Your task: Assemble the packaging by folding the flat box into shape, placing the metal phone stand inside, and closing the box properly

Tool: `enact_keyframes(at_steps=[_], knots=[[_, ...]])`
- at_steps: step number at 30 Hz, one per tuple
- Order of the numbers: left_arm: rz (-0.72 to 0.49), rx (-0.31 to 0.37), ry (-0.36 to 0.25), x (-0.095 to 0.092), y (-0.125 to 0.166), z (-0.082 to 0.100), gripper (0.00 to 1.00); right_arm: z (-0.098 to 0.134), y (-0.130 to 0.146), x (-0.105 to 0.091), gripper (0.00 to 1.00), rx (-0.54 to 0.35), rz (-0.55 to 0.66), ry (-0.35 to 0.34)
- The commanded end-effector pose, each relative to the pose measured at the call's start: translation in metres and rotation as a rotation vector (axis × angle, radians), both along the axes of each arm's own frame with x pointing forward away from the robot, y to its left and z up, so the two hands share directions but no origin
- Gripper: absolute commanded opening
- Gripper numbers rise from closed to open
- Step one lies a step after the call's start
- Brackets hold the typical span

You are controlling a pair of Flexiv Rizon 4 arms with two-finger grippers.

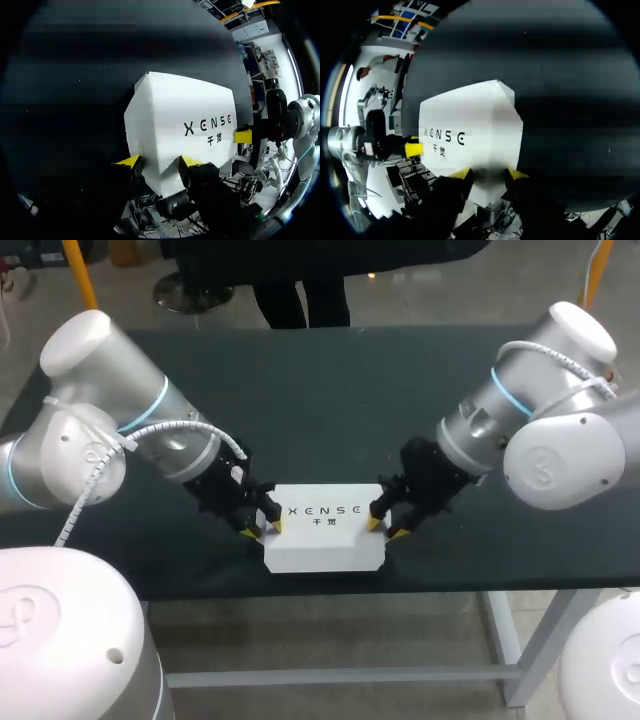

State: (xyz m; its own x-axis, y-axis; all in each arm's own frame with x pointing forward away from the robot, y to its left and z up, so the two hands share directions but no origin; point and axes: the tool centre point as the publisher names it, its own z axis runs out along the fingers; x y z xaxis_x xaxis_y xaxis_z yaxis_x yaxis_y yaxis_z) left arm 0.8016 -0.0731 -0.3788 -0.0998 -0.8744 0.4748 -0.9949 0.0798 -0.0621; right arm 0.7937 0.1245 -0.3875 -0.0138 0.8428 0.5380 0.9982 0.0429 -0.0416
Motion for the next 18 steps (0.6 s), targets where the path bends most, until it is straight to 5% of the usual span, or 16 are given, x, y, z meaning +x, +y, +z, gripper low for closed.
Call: enact_keyframes(at_steps=[1,13,18], knots=[[-0.001,0.003,0.001,0.0009,-0.0022,-0.0028,0.56,0.0008,-0.0002,0.0022,0.46,0.004,0.006,0.008],[-0.001,0.003,0.001,0.0009,-0.0022,-0.0028,0.65,0.0008,-0.0002,0.0022,0.49,0.004,0.006,0.008],[-0.001,0.003,0.001,0.0009,-0.0022,-0.0028,0.58,0.0008,-0.0002,0.0022,0.47,0.004,0.006,0.008]])
